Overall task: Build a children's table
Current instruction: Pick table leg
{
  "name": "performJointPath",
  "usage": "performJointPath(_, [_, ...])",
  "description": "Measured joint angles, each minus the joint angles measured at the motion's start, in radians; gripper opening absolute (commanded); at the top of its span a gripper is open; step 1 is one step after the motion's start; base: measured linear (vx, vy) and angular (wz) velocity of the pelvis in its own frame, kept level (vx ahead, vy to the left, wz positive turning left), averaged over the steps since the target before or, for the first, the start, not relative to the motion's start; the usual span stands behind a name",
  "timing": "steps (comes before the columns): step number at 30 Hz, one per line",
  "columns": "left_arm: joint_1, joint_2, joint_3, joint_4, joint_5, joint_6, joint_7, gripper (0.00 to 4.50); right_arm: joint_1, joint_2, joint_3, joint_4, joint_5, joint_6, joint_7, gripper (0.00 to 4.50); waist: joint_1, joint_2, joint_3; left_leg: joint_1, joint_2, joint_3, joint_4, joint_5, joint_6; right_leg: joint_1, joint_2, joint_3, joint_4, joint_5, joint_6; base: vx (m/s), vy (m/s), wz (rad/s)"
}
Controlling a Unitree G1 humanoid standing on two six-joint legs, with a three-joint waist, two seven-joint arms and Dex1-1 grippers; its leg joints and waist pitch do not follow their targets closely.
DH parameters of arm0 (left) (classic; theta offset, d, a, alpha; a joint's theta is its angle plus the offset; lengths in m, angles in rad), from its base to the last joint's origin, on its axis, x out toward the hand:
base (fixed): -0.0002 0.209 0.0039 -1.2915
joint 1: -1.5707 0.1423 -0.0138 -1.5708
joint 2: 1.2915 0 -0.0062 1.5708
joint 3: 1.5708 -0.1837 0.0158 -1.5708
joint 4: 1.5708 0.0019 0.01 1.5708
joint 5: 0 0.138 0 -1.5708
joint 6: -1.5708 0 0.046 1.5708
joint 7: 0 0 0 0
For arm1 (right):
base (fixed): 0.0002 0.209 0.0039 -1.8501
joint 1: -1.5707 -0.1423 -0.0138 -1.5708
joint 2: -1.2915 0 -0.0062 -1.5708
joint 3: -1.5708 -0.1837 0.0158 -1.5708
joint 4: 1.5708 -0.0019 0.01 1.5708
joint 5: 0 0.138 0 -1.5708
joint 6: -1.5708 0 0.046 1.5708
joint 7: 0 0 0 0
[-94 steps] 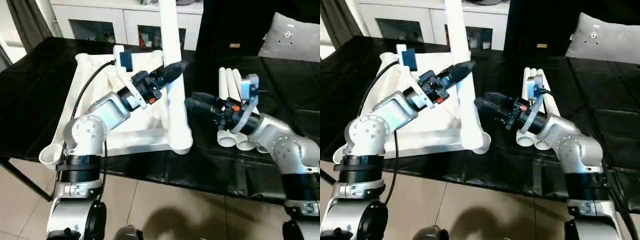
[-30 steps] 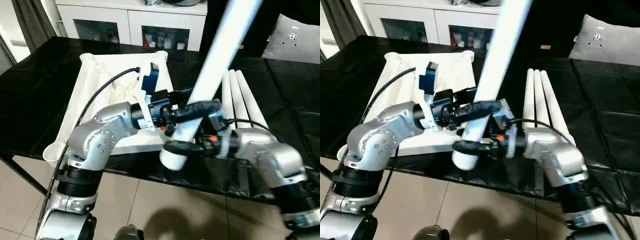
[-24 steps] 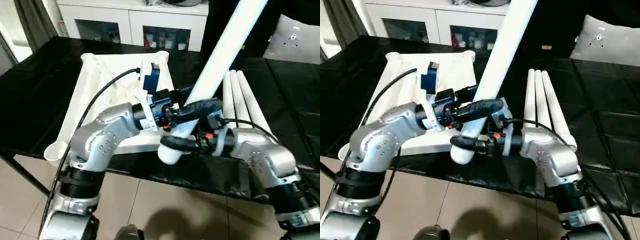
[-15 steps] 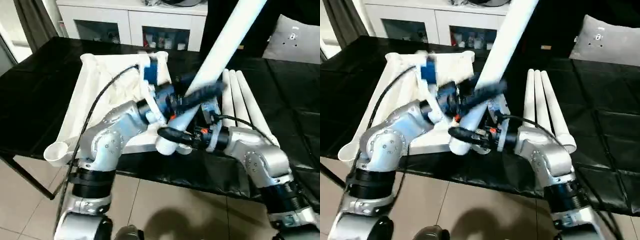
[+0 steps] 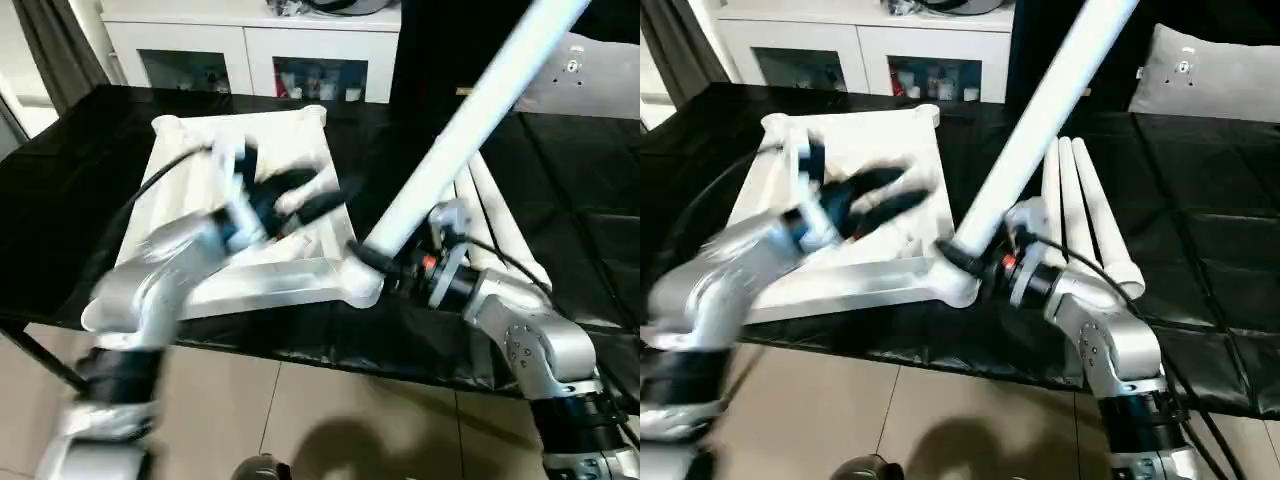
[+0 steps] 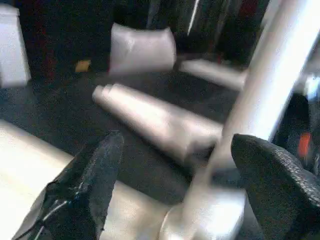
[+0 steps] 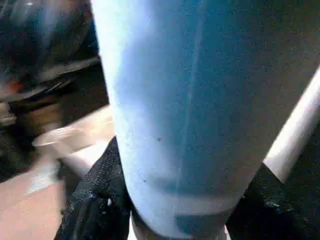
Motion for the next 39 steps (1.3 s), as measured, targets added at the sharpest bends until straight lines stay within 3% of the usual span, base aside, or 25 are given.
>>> performJointPath(6, [0.064, 0.096, -0.108, 0.001, 0.117, -0.052, -0.080, 3.88, -0.007, 0.005, 0.000, 0.027, -0.047, -0.030, -0.047, 1.91, 0.004, 0.001, 0.000, 0.000, 0.000, 0.000, -0.001, 0.000, 0.000, 0.000, 0.000, 0.000, 0.000, 0.000, 0.000, 0.000, 0.000, 0.00])
performJointPath(9, [0.088, 0.144, -0.166, 0.007, 0.160, -0.083, -0.121, 3.53, -0.007, 0.003, 0.001, 0.027, -0.059, -0.030, -0.053, 1.91, 0.000, 0.001, 0.000, 0.000, 0.000, 0.001, -0.001, 0.000, 0.000, 0.000, 0.000, 0.001, 0.000, 0.000, 0.000, 0.000, 0.000, 0.00])
performJointPath(16, [0.077, 0.121, -0.245, 0.145, 0.244, -0.186, -0.161, 2.94, -0.006, -0.007, 0.019, 0.011, -0.068, -0.027, -0.043, 1.91, 0.002, 0.000, 0.000, 0.001, 0.000, 0.001, -0.001, 0.000, -0.001, -0.001, 0.000, 0.001, 0.000, 0.000, 0.000, 0.000, 0.000, 0.00])
performJointPath(22, [-0.019, 0.098, -0.258, 0.285, 0.275, -0.267, -0.186, 2.52, 0.009, -0.031, 0.021, -0.041, -0.065, -0.024, -0.019, 1.91, 0.002, 0.003, 0.000, 0.000, 0.000, 0.001, -0.002, 0.000, -0.001, 0.000, 0.000, 0.001, 0.000, 0.000, 0.000, 0.000, 0.000, 0.00])
performJointPath(28, [-0.053, 0.079, -0.288, 0.408, 0.304, -0.334, -0.258, 2.12, 0.067, -0.042, 0.023, -0.103, -0.066, -0.001, -0.030, 1.91, -0.005, 0.023, -0.005, 0.000, 0.000, 0.001, -0.003, 0.000, -0.001, -0.001, 0.000, 0.001, -0.001, 0.000, 0.000, 0.000, 0.000, 0.00])
performJointPath(30, [-0.056, 0.079, -0.295, 0.430, 0.311, -0.343, -0.277, 1.80, 0.071, -0.053, 0.023, -0.117, -0.065, 0.007, -0.030, 1.91, -0.010, 0.030, -0.005, 0.000, 0.000, 0.001, -0.003, 0.001, -0.001, -0.001, 0.000, 0.001, 0.000, 0.000, 0.000, 0.000, 0.000, 0.00])
performJointPath(34, [-0.085, 0.080, -0.304, 0.486, 0.330, -0.388, -0.298, 1.62, 0.074, -0.066, 0.022, -0.146, -0.064, 0.015, -0.030, 1.91, -0.021, 0.045, -0.006, 0.001, -0.001, 0.001, -0.003, 0.001, -0.001, 0.000, 0.000, 0.001, -0.001, 0.000, 0.000, 0.000, 0.000, 0.00])
performJointPath(35, [-0.092, 0.078, -0.306, 0.504, 0.336, -0.400, -0.302, 1.39, 0.074, -0.066, 0.021, -0.148, -0.064, 0.015, -0.030, 1.91, -0.024, 0.046, -0.005, 0.001, -0.001, 0.001, -0.003, 0.001, -0.001, 0.000, 0.000, 0.001, -0.001, 0.000, 0.000, 0.000, 0.000, 0.00])
performJointPath(39, [-0.108, 0.071, -0.306, 0.550, 0.355, -0.433, -0.307, 1.24, 0.075, -0.069, 0.021, -0.150, -0.064, 0.018, -0.033, 1.91, -0.029, 0.048, -0.006, 0.001, -0.001, 0.001, -0.003, 0.000, -0.001, -0.001, 0.000, 0.001, -0.001, 0.000, 0.000, 0.000, 0.000, 0.00])
